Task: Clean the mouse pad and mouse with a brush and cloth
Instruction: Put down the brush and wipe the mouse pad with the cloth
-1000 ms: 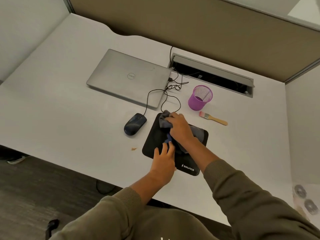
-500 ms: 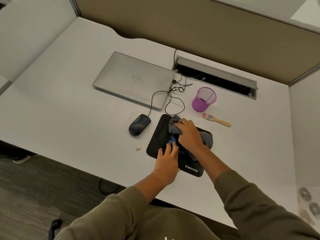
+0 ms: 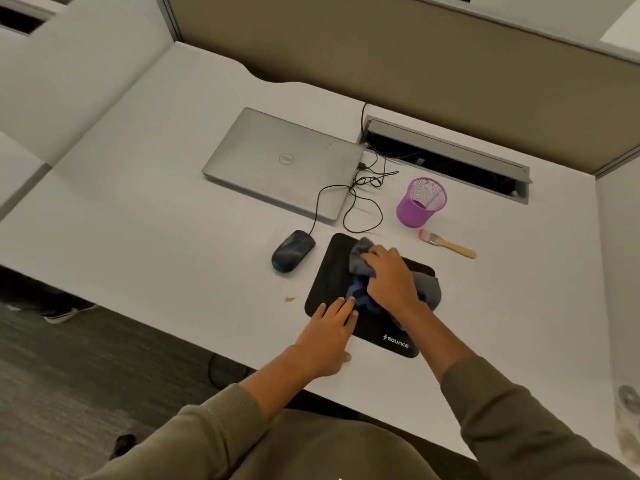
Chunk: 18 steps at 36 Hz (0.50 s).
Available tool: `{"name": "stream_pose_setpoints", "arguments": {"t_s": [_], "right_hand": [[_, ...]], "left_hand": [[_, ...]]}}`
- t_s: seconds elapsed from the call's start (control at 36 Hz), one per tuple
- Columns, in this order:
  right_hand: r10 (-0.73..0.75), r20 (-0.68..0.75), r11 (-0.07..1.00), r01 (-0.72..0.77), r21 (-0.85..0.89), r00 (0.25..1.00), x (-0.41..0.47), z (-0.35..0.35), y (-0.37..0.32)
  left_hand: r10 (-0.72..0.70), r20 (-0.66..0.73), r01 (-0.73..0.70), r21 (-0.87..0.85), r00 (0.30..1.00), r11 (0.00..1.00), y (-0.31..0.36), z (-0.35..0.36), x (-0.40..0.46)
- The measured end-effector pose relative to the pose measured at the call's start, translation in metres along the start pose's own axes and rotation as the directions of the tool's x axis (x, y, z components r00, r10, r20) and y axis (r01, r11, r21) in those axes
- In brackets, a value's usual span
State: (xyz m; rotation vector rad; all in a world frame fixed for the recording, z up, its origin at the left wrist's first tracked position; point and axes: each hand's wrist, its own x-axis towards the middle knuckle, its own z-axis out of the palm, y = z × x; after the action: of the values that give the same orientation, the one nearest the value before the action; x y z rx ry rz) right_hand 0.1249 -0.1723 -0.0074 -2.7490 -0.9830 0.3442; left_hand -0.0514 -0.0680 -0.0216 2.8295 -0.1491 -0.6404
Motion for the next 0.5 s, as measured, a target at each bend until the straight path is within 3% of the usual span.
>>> {"name": "stream_pose_setpoints", "arguments": {"t_s": [0.06, 0.11, 0.14, 0.19, 0.25, 0.28, 0.39, 0.5], "right_hand": [[-0.23, 0.108, 0.972, 0.234, -0.027, 0.967, -0.003, 0.002, -0.009], [-0.353, 0.183, 0.93, 0.366, -0.042, 0.918, -0.005, 0.002, -0.007], [-0.332, 0.161, 0.939, 0.343, -0.044, 0.93, -0.003, 0.002, -0.004], [-0.111, 0.042, 0.994, 0.111, -0.003, 0.993, 0.001, 0.0, 0.002], [0.13, -0.06, 0.99, -0.127, 0.054, 0.99, 0.006, -0.001, 0.004], [0.179, -0.078, 0.983, -0.174, 0.065, 0.981, 0.008, 0.0, 0.002], [0.071, -0.037, 0.996, -0.069, 0.048, 0.997, 0.015, 0.004, -0.01], [0.006, 0.0, 1.0, -0.006, 0.014, 1.0, 0.025, 0.008, -0.025]], "left_hand": [[-0.001, -0.005, 0.001, 0.009, 1.0, 1.0, 0.001, 0.001, 0.001], [-0.003, -0.016, 0.003, 0.025, 1.0, 1.0, 0.001, 0.003, 0.002], [0.001, -0.023, -0.001, 0.038, 1.0, 0.999, 0.0, 0.004, 0.002], [0.015, -0.039, -0.014, 0.048, 0.999, 0.999, -0.002, 0.007, 0.0], [0.001, -0.08, 0.0, 0.012, 0.997, 1.0, -0.003, 0.01, -0.005], [-0.023, -0.11, 0.022, -0.016, 0.994, 1.0, -0.002, 0.012, -0.009], [-0.153, -0.172, 0.143, -0.067, 0.973, 0.987, -0.005, 0.02, -0.029], [-0.205, -0.092, 0.205, -0.014, 0.974, 0.979, -0.012, 0.025, -0.045]]}}
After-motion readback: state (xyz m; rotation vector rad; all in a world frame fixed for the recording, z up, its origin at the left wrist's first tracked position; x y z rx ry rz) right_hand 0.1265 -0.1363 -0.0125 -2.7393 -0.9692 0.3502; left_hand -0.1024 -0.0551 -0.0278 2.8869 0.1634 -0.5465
